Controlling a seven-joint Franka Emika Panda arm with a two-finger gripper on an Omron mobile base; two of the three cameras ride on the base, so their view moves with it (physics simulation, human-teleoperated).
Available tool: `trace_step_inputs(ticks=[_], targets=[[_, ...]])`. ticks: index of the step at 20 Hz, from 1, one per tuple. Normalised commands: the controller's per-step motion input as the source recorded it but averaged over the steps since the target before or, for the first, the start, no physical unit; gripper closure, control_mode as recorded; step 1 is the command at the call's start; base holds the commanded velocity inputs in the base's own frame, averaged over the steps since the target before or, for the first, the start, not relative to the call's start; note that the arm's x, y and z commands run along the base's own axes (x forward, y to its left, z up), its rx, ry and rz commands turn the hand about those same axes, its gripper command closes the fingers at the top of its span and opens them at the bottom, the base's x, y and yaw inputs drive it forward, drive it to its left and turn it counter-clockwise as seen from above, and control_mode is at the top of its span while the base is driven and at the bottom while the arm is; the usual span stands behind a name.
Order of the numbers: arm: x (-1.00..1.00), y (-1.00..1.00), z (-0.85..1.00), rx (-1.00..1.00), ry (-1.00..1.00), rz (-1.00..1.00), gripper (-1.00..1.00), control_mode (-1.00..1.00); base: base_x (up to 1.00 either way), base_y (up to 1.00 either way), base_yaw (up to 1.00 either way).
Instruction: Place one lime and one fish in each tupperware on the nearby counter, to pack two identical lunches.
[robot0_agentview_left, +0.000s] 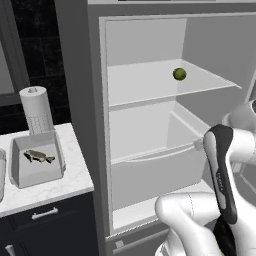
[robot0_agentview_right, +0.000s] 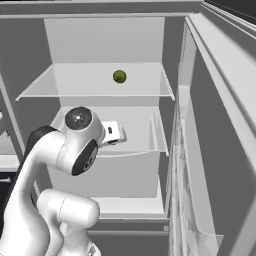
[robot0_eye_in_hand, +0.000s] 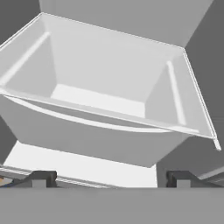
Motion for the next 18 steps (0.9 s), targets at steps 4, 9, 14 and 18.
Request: trace_step_inputs(ticks=[4, 9, 14, 18], targets=[[-0.15, 0.0, 1.0, 0.03, -0.48, -0.12, -1.0, -1.0, 0.0, 0.0, 0.0], [-0.01, 0.0, 1.0, 0.07, -0.31, -0.13, -1.0, -1.0, 0.0, 0.0, 0.0], [0.06, 0.0, 1.0, 0.13, -0.02, -0.14, -1.0, -1.0, 0.0, 0.0, 0.0], [0.15, 0.0, 1.0, 0.19, 0.23, -0.07, -1.0, -1.0, 0.0, 0.0, 0.0]])
